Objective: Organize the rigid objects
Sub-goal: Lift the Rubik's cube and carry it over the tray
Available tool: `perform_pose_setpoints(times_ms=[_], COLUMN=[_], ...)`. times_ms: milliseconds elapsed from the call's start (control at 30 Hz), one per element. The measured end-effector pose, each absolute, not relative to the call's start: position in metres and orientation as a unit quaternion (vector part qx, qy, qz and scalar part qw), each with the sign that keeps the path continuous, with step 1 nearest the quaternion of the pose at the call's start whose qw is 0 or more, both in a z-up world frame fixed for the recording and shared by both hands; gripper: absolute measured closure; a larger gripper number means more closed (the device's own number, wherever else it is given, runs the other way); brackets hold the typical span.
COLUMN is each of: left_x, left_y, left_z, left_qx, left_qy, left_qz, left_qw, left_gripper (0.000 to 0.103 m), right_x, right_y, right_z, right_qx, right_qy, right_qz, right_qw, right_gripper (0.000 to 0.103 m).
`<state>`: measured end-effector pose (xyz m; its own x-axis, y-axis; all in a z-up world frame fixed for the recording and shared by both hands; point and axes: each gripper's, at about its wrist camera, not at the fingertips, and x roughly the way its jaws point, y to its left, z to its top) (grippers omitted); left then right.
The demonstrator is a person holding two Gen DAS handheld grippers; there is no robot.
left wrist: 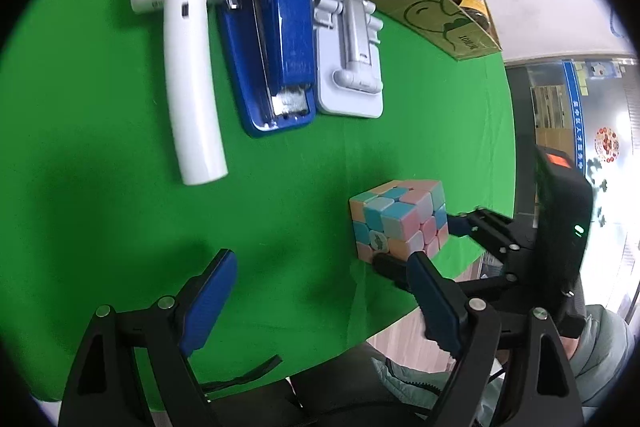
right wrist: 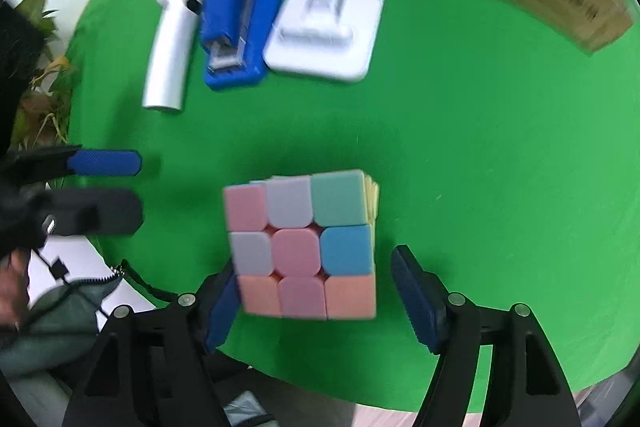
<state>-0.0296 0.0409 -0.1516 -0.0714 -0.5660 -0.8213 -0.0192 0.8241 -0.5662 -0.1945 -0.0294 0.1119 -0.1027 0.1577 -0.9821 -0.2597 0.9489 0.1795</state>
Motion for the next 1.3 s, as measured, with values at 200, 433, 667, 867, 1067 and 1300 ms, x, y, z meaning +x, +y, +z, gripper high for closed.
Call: perform_pose_setpoints(times_ms=[200, 433, 667, 867, 1067, 1300], left_x=[-0.039, -0.053, -0.059, -0.042, -0.018, -0.005], left_y=[0.036, 0.015, -0.004, -0.042, -0.068, -0.076], left_z=[-0.157, -0.164, -0.176, -0.131, -0.068, -0.016], left_qx=[-0.245, -0.316, -0.385, -0.360, -0.306, -0.264], left_qy=[0.703, 0.688, 0.678, 0.650, 0.607, 0.572], left_qz=[-0.183, -0.202, -0.196, -0.222, -0.235, -0.233], left_qw=[0.643, 0.621, 0.595, 0.631, 0.694, 0.740], left_gripper=[0.017, 0.017, 0.016, 0.033, 0.043, 0.044], right_x=[-0.191, -0.188, -0.187, -0.183, -0.162, -0.152], right_y=[-0.031, -0.045, -0.087, -0.126, -0.156, -0.152], right_z=[0.114, 0.121, 0.136, 0.164, 0.220, 0.271], right_qx=[-0.016, 0.085, 0.153, 0.180, 0.181, 0.154], right_qy=[0.723, 0.732, 0.732, 0.704, 0.650, 0.590], right_qz=[0.191, 0.243, 0.266, 0.295, 0.331, 0.367], right_qw=[0.663, 0.631, 0.609, 0.620, 0.660, 0.703], right_gripper=[0.042, 0.047, 0.047, 0.047, 0.047, 0.047])
